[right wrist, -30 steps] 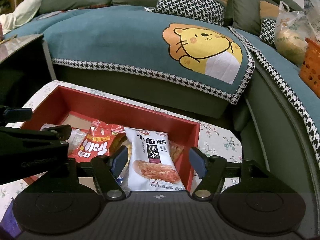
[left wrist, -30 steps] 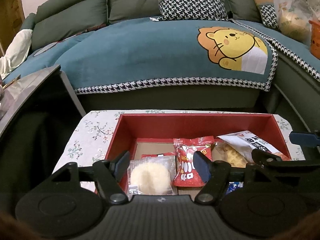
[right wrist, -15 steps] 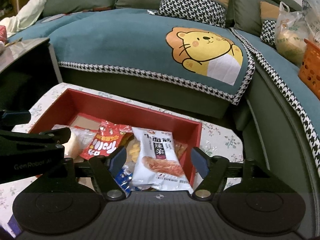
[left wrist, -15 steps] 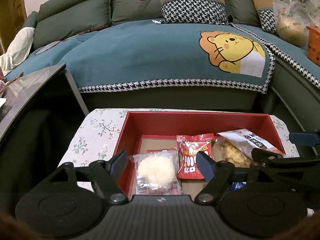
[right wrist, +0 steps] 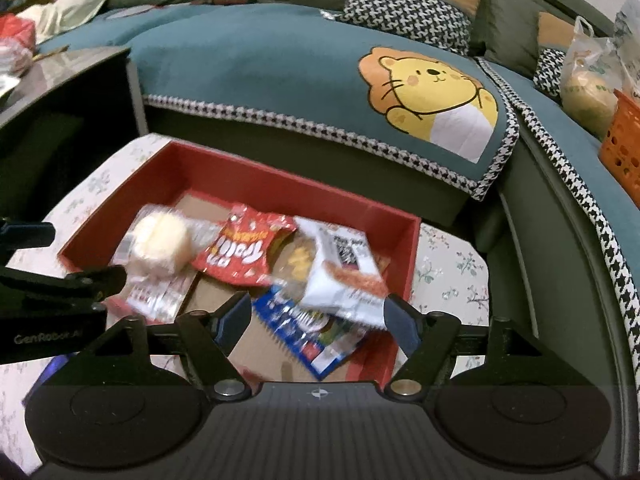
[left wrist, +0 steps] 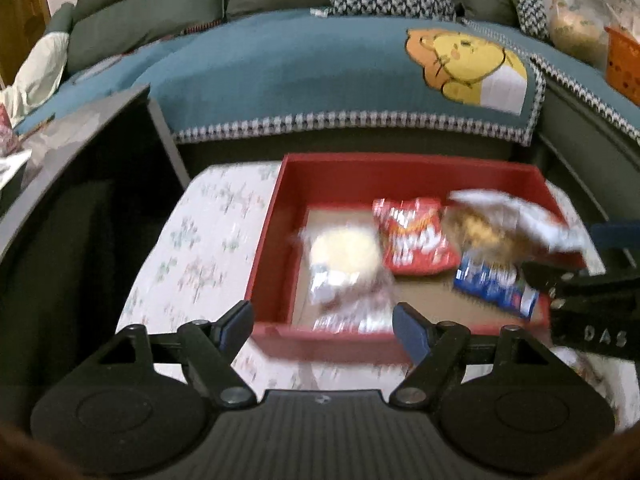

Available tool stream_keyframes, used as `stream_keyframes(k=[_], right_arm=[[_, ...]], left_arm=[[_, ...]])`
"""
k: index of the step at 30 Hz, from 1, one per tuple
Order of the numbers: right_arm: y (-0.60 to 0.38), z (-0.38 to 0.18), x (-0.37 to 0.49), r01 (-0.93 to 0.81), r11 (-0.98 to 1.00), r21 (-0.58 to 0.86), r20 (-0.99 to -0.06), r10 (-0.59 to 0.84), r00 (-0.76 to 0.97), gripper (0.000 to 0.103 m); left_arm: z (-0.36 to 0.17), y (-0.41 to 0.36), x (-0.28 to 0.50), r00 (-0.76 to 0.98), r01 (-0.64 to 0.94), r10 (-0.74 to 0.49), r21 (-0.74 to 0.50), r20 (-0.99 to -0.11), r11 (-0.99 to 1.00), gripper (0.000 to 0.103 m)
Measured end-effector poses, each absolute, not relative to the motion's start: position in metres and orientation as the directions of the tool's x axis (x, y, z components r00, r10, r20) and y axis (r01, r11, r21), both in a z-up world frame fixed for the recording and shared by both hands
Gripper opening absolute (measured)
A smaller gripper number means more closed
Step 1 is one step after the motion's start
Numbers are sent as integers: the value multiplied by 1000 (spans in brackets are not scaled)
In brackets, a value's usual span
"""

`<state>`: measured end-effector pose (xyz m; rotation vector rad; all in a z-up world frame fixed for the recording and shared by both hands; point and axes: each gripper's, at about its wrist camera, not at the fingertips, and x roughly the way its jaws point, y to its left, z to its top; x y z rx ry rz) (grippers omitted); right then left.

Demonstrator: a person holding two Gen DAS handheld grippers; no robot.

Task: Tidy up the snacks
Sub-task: 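Withdraw both grippers from the red box toward the remaining snacks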

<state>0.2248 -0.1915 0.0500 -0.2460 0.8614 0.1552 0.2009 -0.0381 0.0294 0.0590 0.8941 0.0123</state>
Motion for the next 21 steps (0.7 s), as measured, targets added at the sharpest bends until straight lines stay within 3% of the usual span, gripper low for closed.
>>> stream_keyframes(k=[21], right_arm=[[-175, 41, 166, -307, 942, -133, -815, 72, 575, 82]], left_arm=[[-29, -18, 154, 437, 78, 25, 65, -899, 995, 103]])
